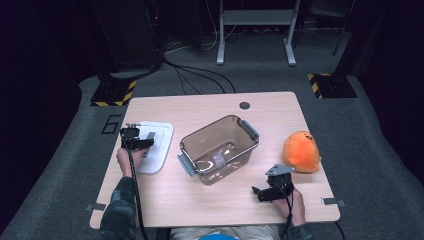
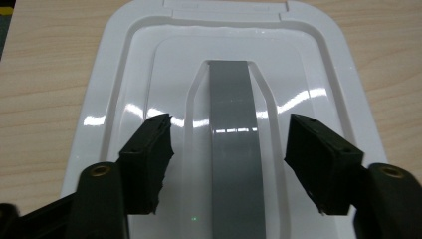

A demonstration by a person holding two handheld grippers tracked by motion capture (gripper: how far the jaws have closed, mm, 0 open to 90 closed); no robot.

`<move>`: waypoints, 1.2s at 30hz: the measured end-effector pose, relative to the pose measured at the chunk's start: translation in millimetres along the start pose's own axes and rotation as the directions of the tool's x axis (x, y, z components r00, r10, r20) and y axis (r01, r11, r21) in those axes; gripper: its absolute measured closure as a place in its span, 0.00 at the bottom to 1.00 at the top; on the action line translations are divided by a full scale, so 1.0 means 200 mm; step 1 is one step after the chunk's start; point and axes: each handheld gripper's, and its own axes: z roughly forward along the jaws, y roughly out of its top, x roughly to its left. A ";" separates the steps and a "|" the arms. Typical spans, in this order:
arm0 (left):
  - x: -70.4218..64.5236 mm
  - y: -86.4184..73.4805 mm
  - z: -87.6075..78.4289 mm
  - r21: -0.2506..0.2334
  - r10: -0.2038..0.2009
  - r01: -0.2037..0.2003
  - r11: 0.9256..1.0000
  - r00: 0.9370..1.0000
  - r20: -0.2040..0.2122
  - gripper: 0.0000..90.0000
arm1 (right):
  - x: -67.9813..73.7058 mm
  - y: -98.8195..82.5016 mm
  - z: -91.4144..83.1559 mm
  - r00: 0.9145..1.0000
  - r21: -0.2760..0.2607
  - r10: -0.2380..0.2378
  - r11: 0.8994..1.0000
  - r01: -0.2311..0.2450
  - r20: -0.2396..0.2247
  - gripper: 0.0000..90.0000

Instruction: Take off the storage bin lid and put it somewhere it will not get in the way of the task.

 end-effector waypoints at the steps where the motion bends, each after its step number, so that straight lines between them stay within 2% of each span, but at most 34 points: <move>1: 0.00 0.00 -0.01 -0.001 0.006 -0.006 1.000 1.000 0.005 0.30 | 0.00 0.00 0.00 1.000 0.000 -0.003 1.000 0.003 0.000 0.03; 3: 0.00 0.00 -0.03 -0.007 0.007 -0.007 1.000 1.000 0.011 0.27 | 0.00 0.00 0.00 1.000 0.000 0.001 1.000 -0.001 0.000 0.03; 4: -0.01 0.00 -0.04 -0.009 0.016 -0.016 1.000 1.000 0.017 0.24 | 0.00 0.00 0.00 1.000 0.000 0.000 1.000 0.000 0.000 0.03; 5: -0.01 0.00 -0.06 -0.033 0.029 -0.029 0.999 0.999 0.023 0.23 | 0.00 0.00 0.00 1.000 0.000 0.000 1.000 0.000 0.000 0.03; 10: -0.05 -0.02 -0.12 -0.056 0.071 -0.069 0.996 0.997 0.037 0.19 | 0.00 0.00 0.00 1.000 0.000 -0.001 1.000 0.001 0.000 0.03; 12: -0.06 -0.04 -0.14 -0.051 0.076 -0.073 0.996 0.995 0.062 0.16 | 0.00 0.00 0.00 1.000 0.001 0.001 1.000 -0.001 0.000 0.03; 13: -0.06 -0.04 -0.14 -0.051 0.076 -0.073 0.996 0.995 0.062 0.15 | 0.00 0.00 0.00 1.000 0.001 0.001 1.000 -0.001 0.000 0.03; 14: -0.07 -0.05 -0.15 -0.059 0.067 -0.063 0.996 0.995 0.076 0.14 | 0.00 0.00 0.00 1.000 0.001 0.002 1.000 -0.002 0.000 0.03; 15: -0.08 -0.06 -0.16 -0.068 0.081 -0.077 0.995 0.994 0.066 0.14 | 0.00 0.00 0.00 1.000 0.001 0.002 1.000 -0.002 0.000 0.03; 16: -0.11 -0.07 -0.18 -0.063 0.102 -0.098 0.993 0.992 0.071 0.12 | 0.00 0.00 0.00 1.000 0.001 0.001 1.000 -0.001 0.000 0.03; 17: -0.11 -0.07 -0.18 -0.063 0.102 -0.098 0.993 0.992 0.071 0.11 | 0.00 0.00 0.00 1.000 0.001 0.001 1.000 -0.001 0.000 0.03; 18: -0.13 -0.09 -0.19 -0.063 0.120 -0.115 0.991 0.990 0.078 0.10 | 0.00 0.00 0.00 1.000 0.001 0.001 1.000 -0.001 0.000 0.03; 23: -0.17 -0.15 -0.23 -0.063 0.134 -0.128 0.990 0.986 0.098 0.07 | 0.00 0.00 0.00 1.000 0.000 0.002 1.000 -0.002 0.000 0.03; 30: -0.21 -0.23 -0.28 -0.063 0.174 -0.168 0.984 0.977 0.120 0.05 | 0.00 0.00 0.00 1.000 -0.001 0.000 1.000 0.000 0.001 0.03; 31: -0.22 -0.24 -0.29 -0.059 0.170 -0.163 0.985 0.978 0.124 0.04 | 0.00 0.00 0.00 1.000 0.000 0.003 1.000 -0.003 0.001 0.03; 34: -0.25 -0.28 -0.31 -0.049 0.196 -0.191 0.980 0.971 0.140 0.01 | 0.00 0.00 0.00 1.000 -0.001 0.006 1.000 -0.006 0.002 0.04; 36: -0.27 -0.29 -0.32 -0.051 0.200 -0.195 0.980 0.969 0.146 0.01 | 0.00 0.00 0.00 1.000 0.000 0.006 1.000 -0.006 0.000 0.04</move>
